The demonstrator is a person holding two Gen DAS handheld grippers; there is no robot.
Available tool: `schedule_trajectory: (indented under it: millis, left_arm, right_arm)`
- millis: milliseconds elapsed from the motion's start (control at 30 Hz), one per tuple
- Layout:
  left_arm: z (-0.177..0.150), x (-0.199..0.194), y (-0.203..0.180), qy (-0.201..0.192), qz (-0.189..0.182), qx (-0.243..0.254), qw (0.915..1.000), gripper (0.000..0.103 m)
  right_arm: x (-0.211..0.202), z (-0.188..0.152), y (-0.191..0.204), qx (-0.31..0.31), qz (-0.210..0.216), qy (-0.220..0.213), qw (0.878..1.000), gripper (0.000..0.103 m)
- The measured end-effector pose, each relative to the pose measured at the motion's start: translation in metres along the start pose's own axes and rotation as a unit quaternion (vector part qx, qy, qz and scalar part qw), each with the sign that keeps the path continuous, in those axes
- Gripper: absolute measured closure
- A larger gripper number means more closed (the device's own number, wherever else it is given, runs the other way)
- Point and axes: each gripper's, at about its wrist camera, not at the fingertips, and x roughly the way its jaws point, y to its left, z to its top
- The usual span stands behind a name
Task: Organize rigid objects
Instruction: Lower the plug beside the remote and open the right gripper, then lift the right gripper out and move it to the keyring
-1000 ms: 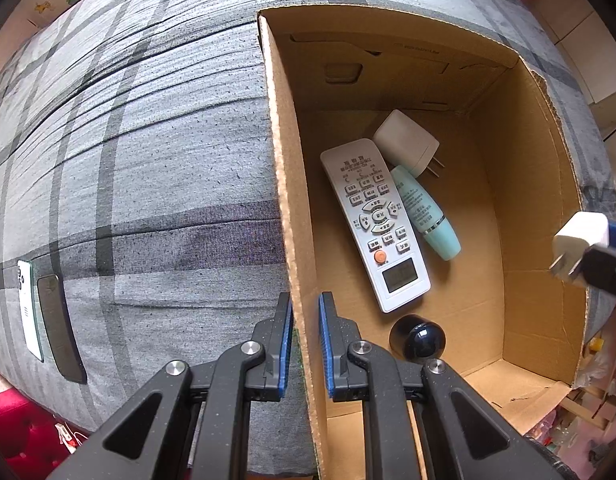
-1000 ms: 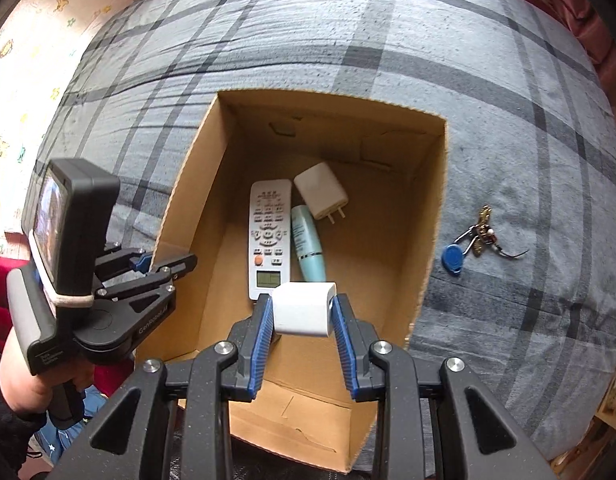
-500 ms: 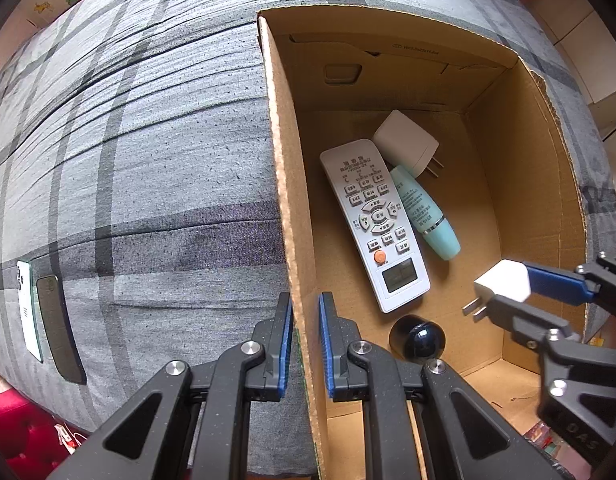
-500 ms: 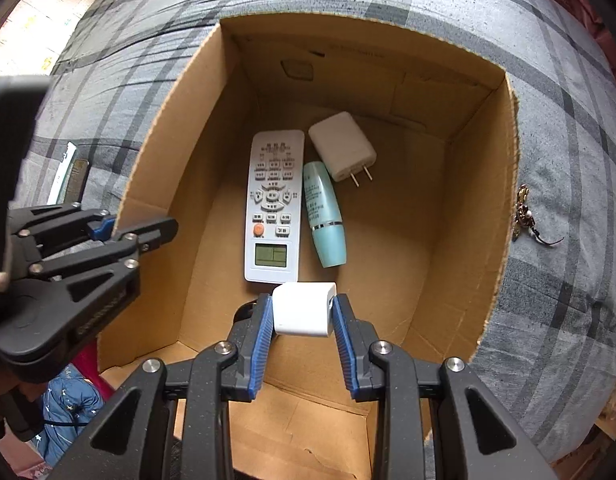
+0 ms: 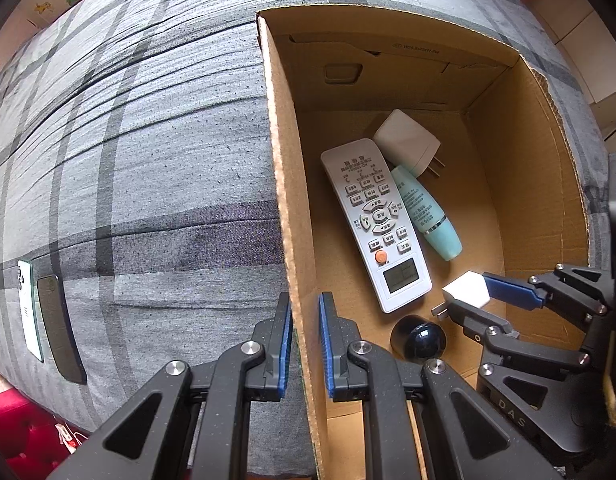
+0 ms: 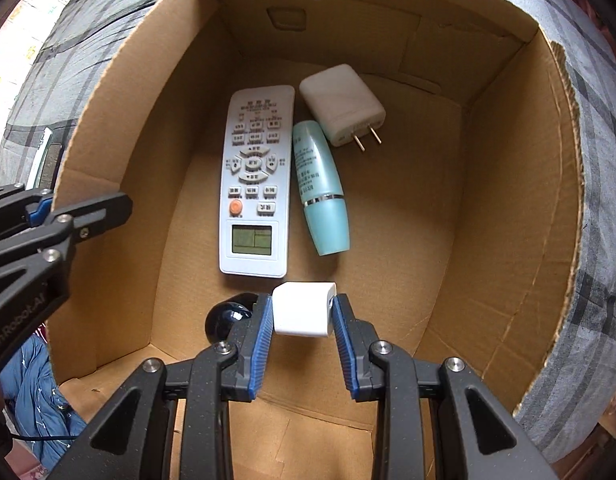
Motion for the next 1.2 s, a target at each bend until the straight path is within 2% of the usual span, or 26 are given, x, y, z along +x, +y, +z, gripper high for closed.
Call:
schedule_trajectory:
  millis: [300,733,800,867,967,1200]
  left_arm:
    - [0.0,0.0,0.0,0.0,0.001,0.001,1.0,0.089]
    - [-0.001,-0.001,-0.001,-0.002,0.003,0.001,1.0,0.089]
    - [-0.001,-0.001,-0.001,-0.002,0.003,0.001,1.0,0.089]
    - [-0.002,-0.001,-0.001,-0.002,0.003,0.001,1.0,0.089]
    - [-0.002,-0.001,0.0,-0.002,0.003,0.001,1.0,0.089]
    - [-0.002,-0.001,0.0,-0.001,0.006,0.001,1.0,0.089]
  right_arm:
    - [0.007,0.005,-0.002,0.009,0.011,0.002,1.0,0.069]
    - [-0.011,0.01,0.005,0.006,0.009,-0.013,1.0,0.065]
    - [-0.015,0.011,0.005,0.006,0.01,-0.016,1.0,0.061]
    - [-0.022,0.01,0.004,0.005,0.01,-0.02,1.0,0.052]
    - [-0.031,0.011,0.006,0.0,0.009,-0.027,1.0,0.043]
    - [-0.053,0.015,0.01,-0.003,0.009,-0.046,0.999,0.031]
